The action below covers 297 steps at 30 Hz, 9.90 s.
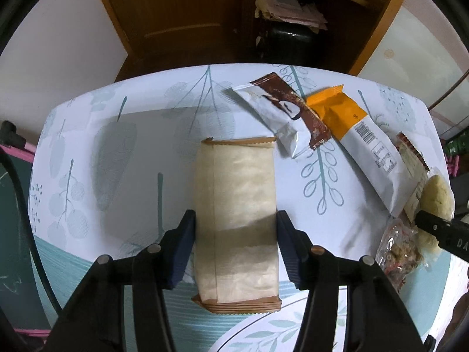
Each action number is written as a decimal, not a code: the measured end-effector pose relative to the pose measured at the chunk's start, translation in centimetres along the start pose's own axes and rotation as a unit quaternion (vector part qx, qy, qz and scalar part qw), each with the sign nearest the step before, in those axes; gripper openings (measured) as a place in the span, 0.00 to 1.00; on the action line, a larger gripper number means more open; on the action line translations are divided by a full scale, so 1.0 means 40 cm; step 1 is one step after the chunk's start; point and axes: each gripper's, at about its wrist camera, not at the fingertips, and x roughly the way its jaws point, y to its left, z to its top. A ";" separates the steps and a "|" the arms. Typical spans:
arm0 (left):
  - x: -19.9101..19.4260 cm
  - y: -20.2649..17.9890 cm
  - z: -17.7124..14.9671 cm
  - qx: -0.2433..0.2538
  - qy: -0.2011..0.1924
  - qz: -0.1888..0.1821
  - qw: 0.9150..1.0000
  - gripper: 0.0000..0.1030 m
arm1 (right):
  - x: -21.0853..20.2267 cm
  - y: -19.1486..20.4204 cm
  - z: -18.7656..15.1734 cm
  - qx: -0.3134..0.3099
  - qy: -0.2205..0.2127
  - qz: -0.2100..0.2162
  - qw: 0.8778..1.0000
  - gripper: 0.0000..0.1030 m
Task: Organize snacks
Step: 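Grasp the paper-wrapped loaf with the left tool while the right grasps the clear puffed-snack bag, then carry the loaf and puffed-snack bag over the white tray, then lower both packs into the tray and open both tools, then move both tools back over the remaining snacks on the table, then grasp the clear nut bag with the left tool while the right grasps the Lipo biscuit bag, then lift and carry the nut bag and Lipo bag over the white tray, then lower both bags into the tray and open both tools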
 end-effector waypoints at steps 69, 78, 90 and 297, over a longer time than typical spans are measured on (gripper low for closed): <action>-0.733 0.018 -0.829 0.079 -0.161 -0.095 0.979 0.51 | -0.603 -0.098 -0.922 -0.099 -0.217 0.154 0.959 0.60; -0.619 0.004 -0.843 0.080 -0.100 -0.091 0.988 0.52 | -0.496 -0.078 -0.914 -0.091 -0.159 0.136 0.974 0.61; -0.610 0.009 -0.836 0.075 -0.095 -0.073 0.990 0.87 | -0.443 -0.025 -0.918 -0.110 -0.111 0.125 0.980 0.64; -0.732 -0.017 -0.837 0.140 -0.160 -0.082 0.974 0.46 | -0.603 0.014 -0.917 -0.173 -0.231 0.205 0.935 0.49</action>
